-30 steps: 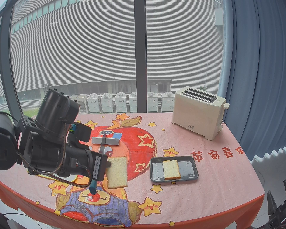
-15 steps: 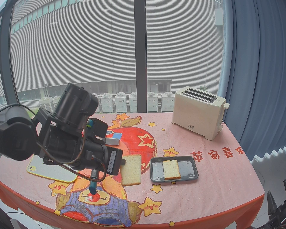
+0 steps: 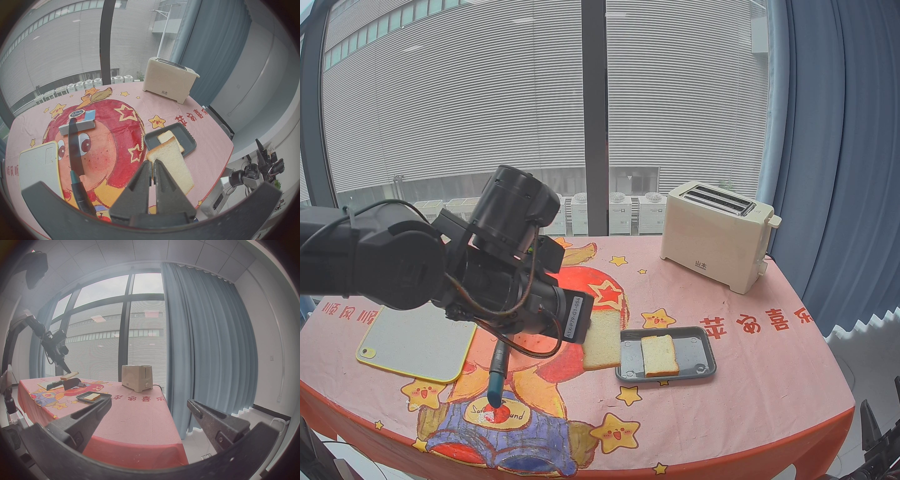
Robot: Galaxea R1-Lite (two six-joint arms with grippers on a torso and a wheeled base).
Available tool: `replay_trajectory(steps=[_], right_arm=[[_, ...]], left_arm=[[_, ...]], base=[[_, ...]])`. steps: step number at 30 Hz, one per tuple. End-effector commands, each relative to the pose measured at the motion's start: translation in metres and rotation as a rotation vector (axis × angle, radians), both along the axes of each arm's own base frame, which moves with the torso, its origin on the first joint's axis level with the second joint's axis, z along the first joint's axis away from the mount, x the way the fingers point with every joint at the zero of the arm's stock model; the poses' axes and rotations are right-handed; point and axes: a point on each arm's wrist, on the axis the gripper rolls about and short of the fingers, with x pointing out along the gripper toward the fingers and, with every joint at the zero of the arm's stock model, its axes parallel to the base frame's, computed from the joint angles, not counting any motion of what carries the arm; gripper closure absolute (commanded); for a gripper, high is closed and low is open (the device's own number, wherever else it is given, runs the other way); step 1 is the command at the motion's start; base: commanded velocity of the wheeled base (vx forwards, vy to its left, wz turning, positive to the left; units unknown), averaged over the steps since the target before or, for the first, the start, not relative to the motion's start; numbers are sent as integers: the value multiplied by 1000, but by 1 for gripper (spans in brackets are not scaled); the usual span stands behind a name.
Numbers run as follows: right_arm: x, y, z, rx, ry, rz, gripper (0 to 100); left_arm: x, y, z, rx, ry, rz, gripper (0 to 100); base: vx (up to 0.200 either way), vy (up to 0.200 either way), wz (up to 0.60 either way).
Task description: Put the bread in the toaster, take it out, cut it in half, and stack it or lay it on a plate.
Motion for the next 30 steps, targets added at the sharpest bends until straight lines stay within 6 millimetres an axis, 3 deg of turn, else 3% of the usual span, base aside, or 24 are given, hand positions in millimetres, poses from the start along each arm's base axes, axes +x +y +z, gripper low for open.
replay_trajectory(steps=[1,18,30], right_arm=[[0,0,-5,0,1,0,0],[0,0,-5,0,1,0,0],[0,0,-5,0,2,0,0]], left_arm=[[13,-11,-15,21,28,-3,100],[32,-41,-20,29,35,-32,100],[41,-50,-17,9,8,-34,100]], base=[[0,0,0],[0,0,0],[0,0,0]])
